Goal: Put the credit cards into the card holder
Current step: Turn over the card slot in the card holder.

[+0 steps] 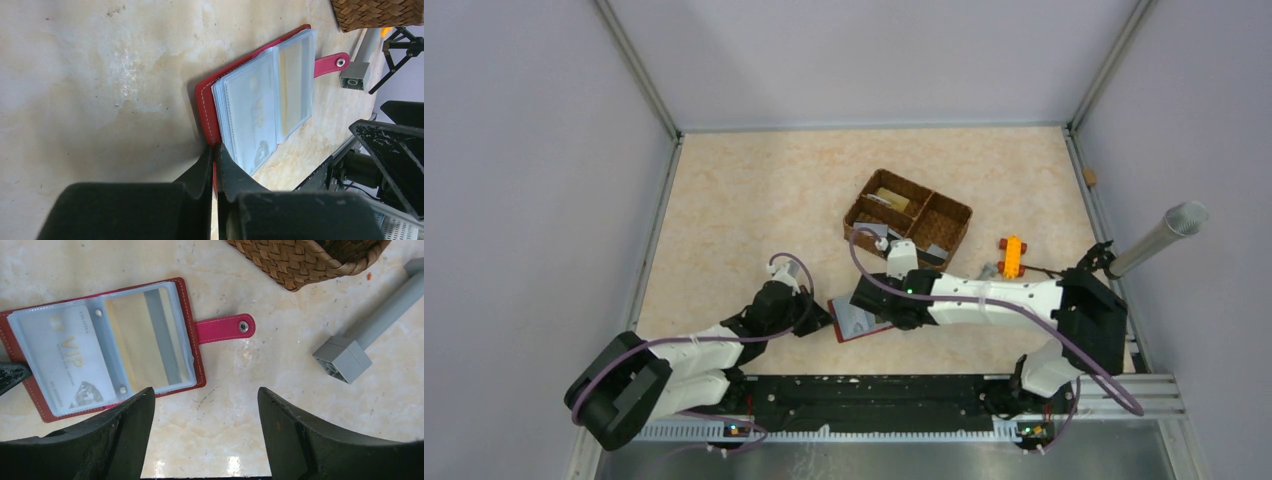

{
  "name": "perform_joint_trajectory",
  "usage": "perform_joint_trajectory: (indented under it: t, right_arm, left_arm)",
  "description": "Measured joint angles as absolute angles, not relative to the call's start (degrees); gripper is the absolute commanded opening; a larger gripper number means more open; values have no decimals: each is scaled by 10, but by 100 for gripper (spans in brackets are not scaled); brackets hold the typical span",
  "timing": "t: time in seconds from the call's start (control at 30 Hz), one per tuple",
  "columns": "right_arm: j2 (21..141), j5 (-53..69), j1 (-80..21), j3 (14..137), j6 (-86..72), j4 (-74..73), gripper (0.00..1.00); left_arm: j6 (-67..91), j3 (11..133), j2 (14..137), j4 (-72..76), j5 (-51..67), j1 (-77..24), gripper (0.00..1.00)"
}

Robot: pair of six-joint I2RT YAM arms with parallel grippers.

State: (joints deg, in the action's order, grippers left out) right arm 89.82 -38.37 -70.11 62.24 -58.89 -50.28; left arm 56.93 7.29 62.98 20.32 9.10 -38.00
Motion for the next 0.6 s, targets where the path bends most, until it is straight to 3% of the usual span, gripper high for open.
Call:
perform_joint_trajectory:
  t: [0.2,0.37,0.5,0.6]
  right_arm:
    - [802,-294,-623,557,-512,-404,79]
    - [738,-216,-533,552,-426,-336,82]
    - [741,-159,-478,571,-348,-307,82]
    - [770,-121,-440,611,-288,-288,82]
  left_arm:
    - [557,74,617,189,94,-380,25]
    - [548,85,592,160,89,-380,53]
    - [537,103,568,124,76,-379,84]
    - [522,126,556,89,59,-375,95]
